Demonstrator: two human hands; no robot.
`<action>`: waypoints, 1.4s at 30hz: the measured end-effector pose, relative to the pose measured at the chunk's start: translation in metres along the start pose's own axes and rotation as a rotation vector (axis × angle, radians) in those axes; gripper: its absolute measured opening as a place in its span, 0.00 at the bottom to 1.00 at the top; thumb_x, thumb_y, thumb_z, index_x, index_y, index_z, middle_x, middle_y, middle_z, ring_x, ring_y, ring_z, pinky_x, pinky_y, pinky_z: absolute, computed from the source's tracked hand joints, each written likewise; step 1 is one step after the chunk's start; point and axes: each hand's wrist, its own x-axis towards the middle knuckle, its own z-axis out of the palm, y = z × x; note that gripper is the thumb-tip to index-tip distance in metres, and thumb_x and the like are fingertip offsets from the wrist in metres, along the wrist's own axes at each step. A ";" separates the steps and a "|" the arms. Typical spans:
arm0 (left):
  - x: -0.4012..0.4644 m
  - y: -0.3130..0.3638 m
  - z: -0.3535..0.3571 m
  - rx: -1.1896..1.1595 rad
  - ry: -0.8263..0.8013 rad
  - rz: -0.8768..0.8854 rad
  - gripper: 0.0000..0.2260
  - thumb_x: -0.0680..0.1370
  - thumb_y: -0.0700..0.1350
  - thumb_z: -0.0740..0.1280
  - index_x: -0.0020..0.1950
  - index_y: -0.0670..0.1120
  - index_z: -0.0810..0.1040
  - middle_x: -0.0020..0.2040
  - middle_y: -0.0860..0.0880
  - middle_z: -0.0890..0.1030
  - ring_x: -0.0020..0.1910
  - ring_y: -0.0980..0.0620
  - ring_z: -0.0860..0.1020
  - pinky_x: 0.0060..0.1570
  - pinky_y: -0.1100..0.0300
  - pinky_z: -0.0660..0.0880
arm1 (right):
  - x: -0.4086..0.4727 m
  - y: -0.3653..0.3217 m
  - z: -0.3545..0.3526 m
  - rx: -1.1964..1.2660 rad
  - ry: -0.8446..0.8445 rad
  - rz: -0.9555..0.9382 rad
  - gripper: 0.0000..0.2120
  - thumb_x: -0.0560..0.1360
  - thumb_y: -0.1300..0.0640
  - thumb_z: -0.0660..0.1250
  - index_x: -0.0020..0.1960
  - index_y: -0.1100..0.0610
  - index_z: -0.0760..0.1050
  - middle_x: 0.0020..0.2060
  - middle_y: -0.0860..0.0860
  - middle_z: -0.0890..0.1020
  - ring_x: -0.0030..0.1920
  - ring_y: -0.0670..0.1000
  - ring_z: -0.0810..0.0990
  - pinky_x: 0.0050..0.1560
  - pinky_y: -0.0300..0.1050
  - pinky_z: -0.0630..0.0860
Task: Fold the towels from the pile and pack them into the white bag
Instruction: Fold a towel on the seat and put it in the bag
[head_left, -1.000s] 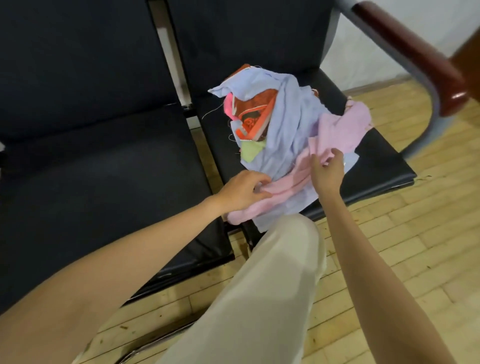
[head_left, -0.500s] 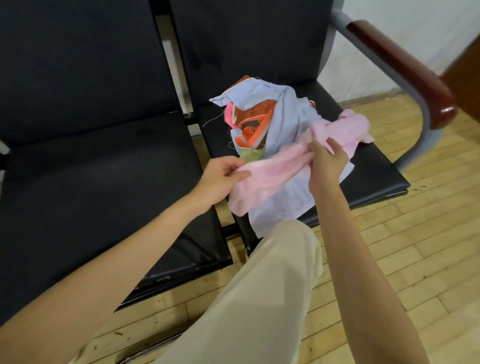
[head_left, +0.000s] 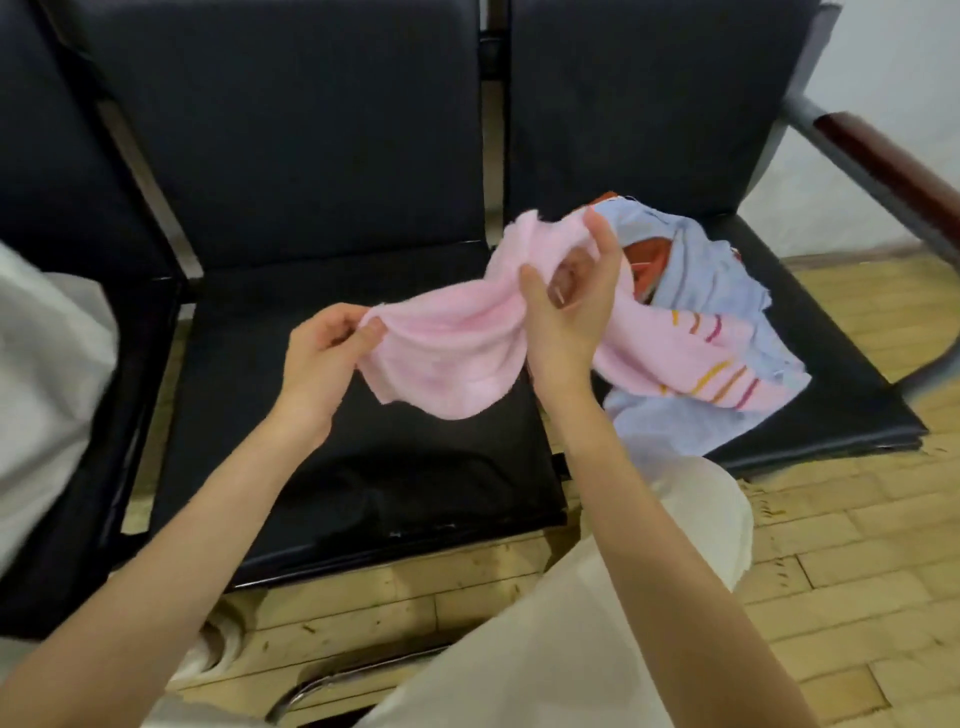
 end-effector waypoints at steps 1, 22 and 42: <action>-0.002 -0.006 -0.016 -0.015 0.051 -0.014 0.05 0.78 0.43 0.66 0.50 0.47 0.81 0.51 0.47 0.82 0.54 0.47 0.80 0.59 0.47 0.75 | -0.016 0.001 0.015 0.000 -0.055 -0.010 0.26 0.74 0.66 0.68 0.70 0.59 0.64 0.49 0.39 0.74 0.48 0.30 0.75 0.52 0.27 0.72; -0.022 -0.127 -0.138 0.335 0.350 -0.197 0.14 0.76 0.38 0.65 0.62 0.44 0.77 0.57 0.49 0.78 0.56 0.52 0.75 0.56 0.60 0.70 | -0.119 0.107 0.085 -0.710 -0.988 0.189 0.09 0.74 0.68 0.62 0.52 0.66 0.79 0.51 0.59 0.82 0.52 0.57 0.80 0.50 0.39 0.74; 0.054 -0.144 -0.086 1.010 0.076 0.327 0.07 0.78 0.41 0.63 0.50 0.44 0.80 0.46 0.46 0.81 0.45 0.46 0.78 0.48 0.52 0.71 | -0.048 0.135 0.032 -1.338 -0.779 -0.275 0.09 0.76 0.61 0.61 0.54 0.59 0.75 0.48 0.53 0.79 0.48 0.53 0.75 0.55 0.46 0.67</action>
